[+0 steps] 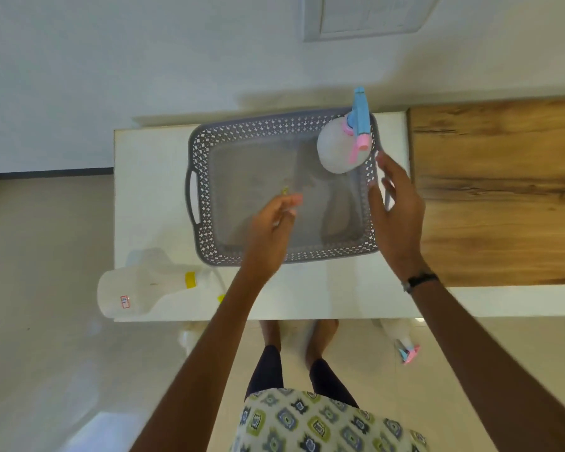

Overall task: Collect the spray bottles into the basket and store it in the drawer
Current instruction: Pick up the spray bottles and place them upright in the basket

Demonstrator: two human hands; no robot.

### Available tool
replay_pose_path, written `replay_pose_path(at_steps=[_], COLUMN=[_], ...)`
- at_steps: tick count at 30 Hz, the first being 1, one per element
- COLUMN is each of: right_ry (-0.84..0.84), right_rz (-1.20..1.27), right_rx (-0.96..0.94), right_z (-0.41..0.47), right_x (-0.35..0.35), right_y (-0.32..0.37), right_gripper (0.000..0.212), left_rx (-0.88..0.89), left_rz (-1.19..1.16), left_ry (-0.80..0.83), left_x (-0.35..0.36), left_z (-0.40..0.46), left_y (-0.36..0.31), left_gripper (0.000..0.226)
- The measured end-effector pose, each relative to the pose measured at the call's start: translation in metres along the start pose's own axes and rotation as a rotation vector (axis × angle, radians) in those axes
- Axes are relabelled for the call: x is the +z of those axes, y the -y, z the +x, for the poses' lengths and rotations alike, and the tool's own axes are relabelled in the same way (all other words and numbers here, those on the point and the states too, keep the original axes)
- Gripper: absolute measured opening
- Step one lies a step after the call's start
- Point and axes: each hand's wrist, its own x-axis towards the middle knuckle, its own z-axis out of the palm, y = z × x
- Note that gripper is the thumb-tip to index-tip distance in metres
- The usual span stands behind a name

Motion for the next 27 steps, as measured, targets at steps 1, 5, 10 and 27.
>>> replay_pose_path(at_steps=[1, 5, 10, 27], right_ry=[-0.007, 0.115, 0.317, 0.376], right_rz=[0.018, 0.060, 0.075, 0.014], right_rx=[0.001, 0.020, 0.060, 0.095], right_z=[-0.019, -0.090, -0.157, -0.189], right_x=[0.001, 0.025, 0.077, 0.167], right_y=[0.003, 0.019, 0.038, 0.072], right_gripper=[0.038, 0.033, 0.031, 0.026], left_rx=[0.018, 0.004, -0.117, 0.168], left_rz=[0.026, 0.214, 0.501, 1.169], left_ry=[-0.023, -0.126, -0.285, 0.092], left_x=[-0.009, -0.049, -0.101, -0.160], left_z=[-0.013, -0.065, -0.104, -0.059], left_y=[0.009, 0.055, 0.111, 0.156], left_gripper=[0.024, 0.016, 0.021, 0.031])
